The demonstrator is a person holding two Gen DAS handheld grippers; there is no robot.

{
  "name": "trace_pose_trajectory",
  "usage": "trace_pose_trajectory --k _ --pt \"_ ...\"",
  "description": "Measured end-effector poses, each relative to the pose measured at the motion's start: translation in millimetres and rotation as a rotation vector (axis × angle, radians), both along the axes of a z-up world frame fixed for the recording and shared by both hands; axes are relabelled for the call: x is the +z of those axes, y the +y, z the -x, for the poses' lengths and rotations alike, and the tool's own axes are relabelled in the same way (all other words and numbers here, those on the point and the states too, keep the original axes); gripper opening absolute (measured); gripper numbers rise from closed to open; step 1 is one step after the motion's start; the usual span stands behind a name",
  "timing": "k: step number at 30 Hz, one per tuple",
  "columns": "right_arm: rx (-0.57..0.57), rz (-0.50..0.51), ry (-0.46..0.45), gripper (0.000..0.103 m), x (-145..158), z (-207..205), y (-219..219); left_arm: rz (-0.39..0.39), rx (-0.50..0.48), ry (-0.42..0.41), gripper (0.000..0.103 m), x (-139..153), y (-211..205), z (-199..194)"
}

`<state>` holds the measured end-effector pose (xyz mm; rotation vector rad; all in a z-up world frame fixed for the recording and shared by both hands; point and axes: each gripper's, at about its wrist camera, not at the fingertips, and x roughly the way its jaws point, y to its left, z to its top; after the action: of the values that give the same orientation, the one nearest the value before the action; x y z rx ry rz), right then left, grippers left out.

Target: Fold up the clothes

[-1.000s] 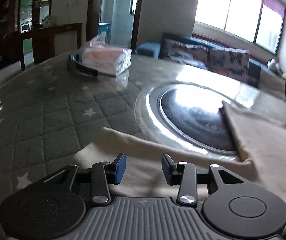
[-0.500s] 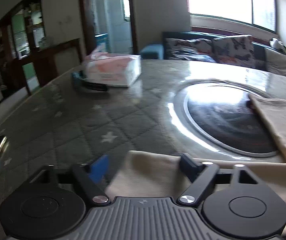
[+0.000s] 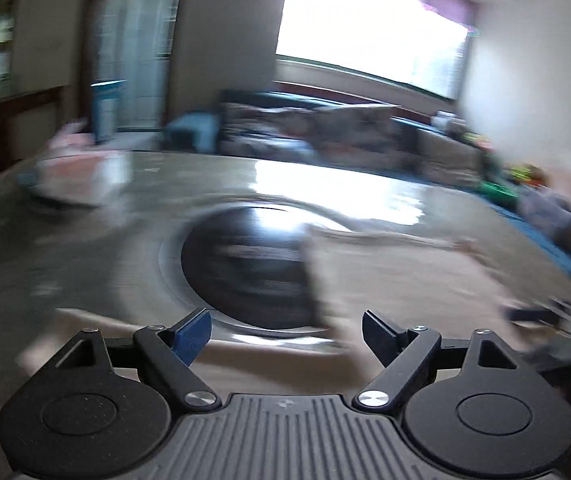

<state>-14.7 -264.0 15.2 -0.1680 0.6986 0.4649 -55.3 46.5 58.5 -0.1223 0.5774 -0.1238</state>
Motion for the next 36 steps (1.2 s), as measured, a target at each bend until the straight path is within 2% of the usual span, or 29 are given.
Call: trace_pose_trajectory --k 2,5,9,11,14,18,21,26,32,36 --pt "0.006 0.009 0.015 0.103 3 -1 1 -0.016 -0.075 0.001 0.085 -5 -23 1" --pt "0.036 0.006 0.033 0.103 8 3 -1 -0.044 -0.121 0.035 0.085 -18 -40 -1" --pt "0.055 0.002 0.033 0.103 13 17 -6 -0.059 -0.125 0.091 0.085 -35 -40 -3" --pt "0.069 0.012 0.044 0.103 11 25 -8 -0.088 -0.123 0.088 0.085 -41 -39 1" --pt "0.07 0.012 0.043 0.103 8 36 -14 -0.111 -0.126 0.09 0.086 -42 -39 2" --pt "0.045 -0.04 0.024 0.103 16 52 -32 -0.11 -0.122 0.107 0.086 -41 -42 -4" --pt "-0.017 -0.086 0.002 0.103 25 61 -53 -0.099 -0.121 0.11 0.086 -35 -43 -5" --pt "-0.192 -0.097 0.0 0.103 25 65 -102 -0.08 -0.166 0.056 0.088 -18 -58 -3" --pt "-0.33 -0.131 0.045 0.103 12 63 -144 -0.075 -0.255 0.033 0.088 -12 -103 -19" --pt "-0.385 -0.169 0.053 0.103 7 67 -162 -0.085 -0.327 0.058 0.089 -20 -136 -28"
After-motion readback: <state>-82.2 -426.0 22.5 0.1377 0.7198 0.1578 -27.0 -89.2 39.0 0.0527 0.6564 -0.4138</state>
